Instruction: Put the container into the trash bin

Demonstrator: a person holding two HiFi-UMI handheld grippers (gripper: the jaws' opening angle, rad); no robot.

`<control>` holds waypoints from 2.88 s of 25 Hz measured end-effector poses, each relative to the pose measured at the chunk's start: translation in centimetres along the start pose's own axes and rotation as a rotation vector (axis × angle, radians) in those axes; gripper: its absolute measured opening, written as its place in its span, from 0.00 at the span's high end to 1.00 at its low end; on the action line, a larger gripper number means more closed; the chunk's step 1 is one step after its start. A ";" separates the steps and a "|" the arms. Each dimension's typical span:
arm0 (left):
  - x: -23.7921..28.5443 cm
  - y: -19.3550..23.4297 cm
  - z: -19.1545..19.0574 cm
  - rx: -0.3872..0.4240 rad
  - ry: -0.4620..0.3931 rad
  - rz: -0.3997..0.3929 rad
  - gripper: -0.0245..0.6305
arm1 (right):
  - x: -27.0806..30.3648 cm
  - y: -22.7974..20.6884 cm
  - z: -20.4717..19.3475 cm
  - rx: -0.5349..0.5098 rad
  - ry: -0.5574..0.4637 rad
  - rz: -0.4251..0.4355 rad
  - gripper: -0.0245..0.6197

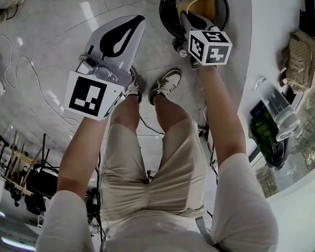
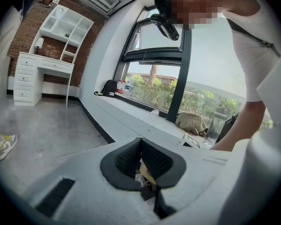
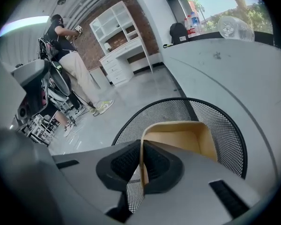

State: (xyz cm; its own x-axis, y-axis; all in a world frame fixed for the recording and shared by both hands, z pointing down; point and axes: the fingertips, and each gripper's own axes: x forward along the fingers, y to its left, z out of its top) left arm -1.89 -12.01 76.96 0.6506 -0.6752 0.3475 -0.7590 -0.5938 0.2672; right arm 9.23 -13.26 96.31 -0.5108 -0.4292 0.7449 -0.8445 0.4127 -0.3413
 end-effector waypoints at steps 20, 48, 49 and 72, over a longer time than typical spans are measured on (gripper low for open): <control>-1.4 1.9 -2.4 -0.030 -0.008 0.026 0.94 | 5.1 -2.1 -3.5 0.100 0.212 -0.037 0.93; -10.7 -3.5 10.0 0.059 -0.004 0.025 0.94 | -12.3 1.7 7.5 0.138 0.018 -0.158 0.96; -11.3 -3.8 10.9 0.068 -0.004 0.026 0.94 | -13.5 2.3 8.2 0.131 0.006 -0.150 0.96; -25.8 -11.6 28.9 0.170 -0.088 0.038 0.94 | -41.5 17.4 20.9 0.052 -0.290 -0.148 0.96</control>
State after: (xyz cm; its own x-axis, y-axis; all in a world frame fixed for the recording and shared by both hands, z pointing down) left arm -9.10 -0.38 38.90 0.6274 -0.7295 0.2725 -0.7722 -0.6279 0.0969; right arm 12.42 -5.06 47.45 -0.4002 -0.6953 0.5971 -0.9163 0.2907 -0.2756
